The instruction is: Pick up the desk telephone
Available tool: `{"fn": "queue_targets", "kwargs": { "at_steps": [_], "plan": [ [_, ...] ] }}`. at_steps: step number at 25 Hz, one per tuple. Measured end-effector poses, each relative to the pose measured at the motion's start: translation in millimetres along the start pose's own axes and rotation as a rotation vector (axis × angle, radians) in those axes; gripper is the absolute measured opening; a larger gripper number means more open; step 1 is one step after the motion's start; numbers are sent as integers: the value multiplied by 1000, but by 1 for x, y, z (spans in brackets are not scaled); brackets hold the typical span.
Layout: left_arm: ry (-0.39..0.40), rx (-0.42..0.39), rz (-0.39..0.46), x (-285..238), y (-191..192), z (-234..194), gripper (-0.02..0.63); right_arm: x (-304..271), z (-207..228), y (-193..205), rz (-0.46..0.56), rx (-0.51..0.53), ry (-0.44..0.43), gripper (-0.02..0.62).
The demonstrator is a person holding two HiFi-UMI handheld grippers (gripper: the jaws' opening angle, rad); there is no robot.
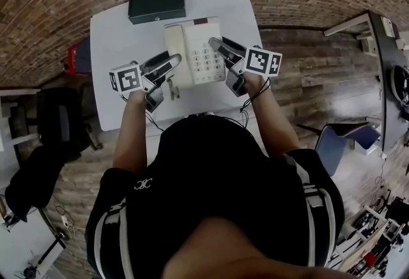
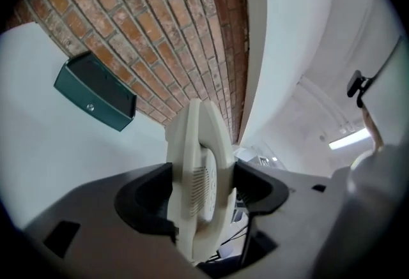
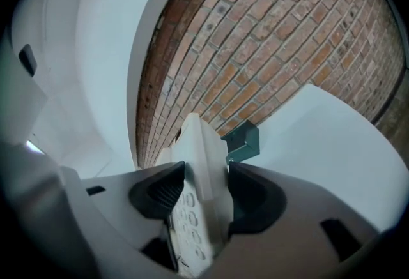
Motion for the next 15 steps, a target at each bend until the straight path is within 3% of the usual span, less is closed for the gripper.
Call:
{"fn": "queue_targets", "kwargs": {
  "at_steps": [8, 15],
  "plan": [
    [14, -120, 83, 20, -32, 52, 308, 9, -55, -41, 51, 118, -39, 202],
    [19, -135, 80, 26, -33, 64, 308, 14, -70, -45, 62, 145, -41, 201]
  ]
}}
Point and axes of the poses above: the fingertips, and each gripper's own axes: x backward along the fingers, z to its right, y out of its underside, the point moved 3 cm from there along x, backward along the fingers, and after that the axes turned 15 degrees about -y, right-handed, at the moved point
